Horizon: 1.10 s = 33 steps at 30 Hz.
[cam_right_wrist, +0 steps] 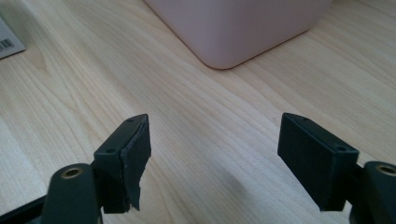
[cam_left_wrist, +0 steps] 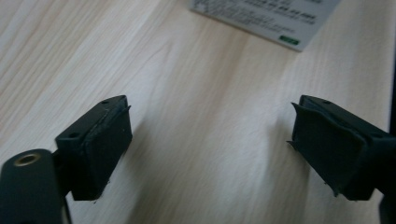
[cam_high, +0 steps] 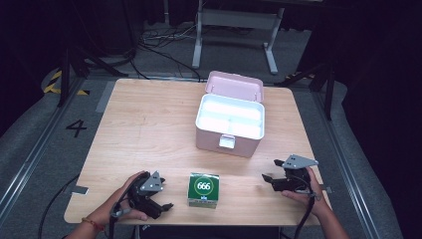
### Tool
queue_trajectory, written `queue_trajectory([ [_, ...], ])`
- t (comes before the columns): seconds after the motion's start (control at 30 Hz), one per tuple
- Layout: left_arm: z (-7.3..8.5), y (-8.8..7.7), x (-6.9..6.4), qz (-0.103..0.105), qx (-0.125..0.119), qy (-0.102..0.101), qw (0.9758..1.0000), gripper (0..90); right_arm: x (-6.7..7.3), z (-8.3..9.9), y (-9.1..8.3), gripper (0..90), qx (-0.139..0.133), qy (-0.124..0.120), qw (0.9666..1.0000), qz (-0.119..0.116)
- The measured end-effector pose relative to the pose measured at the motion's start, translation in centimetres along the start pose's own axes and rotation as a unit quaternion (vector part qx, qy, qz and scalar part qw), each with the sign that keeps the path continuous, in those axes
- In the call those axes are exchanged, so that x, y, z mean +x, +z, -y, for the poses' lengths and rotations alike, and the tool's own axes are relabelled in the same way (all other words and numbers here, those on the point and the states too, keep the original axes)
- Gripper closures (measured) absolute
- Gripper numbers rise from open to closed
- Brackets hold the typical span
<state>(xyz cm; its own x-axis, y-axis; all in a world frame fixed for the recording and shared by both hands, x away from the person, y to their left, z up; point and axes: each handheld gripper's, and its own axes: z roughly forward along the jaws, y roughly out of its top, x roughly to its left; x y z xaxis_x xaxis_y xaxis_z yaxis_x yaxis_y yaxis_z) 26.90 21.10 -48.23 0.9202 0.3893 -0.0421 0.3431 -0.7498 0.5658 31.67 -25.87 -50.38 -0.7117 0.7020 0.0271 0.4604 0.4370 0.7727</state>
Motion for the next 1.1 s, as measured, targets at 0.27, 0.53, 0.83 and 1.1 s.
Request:
queue_trajectory([
  [0.27,-0.9,0.9,-1.5,0.005,-0.007,-0.007,0.9999,15.4,-1.0,-1.5,-1.0,26.3,-0.023,0.006,0.9996,0.017],
  [0.53,-1.8,0.7,-2.5,0.016,-0.031,-0.011,0.9993,16.3,-1.7,-4.7,-2.2,25.6,-0.058,0.015,0.9979,0.025],
  [0.83,-2.8,-0.3,-3.6,0.007,-0.063,0.004,0.998,15.6,-3.5,-10.1,-2.4,25.9,-0.077,0.038,0.9952,0.048],
  [1.1,-3.1,0.9,-3.9,-0.004,-0.042,0.013,0.999,15.7,-4.9,-12.6,0.5,25.9,-0.043,0.051,0.9964,0.053],
])
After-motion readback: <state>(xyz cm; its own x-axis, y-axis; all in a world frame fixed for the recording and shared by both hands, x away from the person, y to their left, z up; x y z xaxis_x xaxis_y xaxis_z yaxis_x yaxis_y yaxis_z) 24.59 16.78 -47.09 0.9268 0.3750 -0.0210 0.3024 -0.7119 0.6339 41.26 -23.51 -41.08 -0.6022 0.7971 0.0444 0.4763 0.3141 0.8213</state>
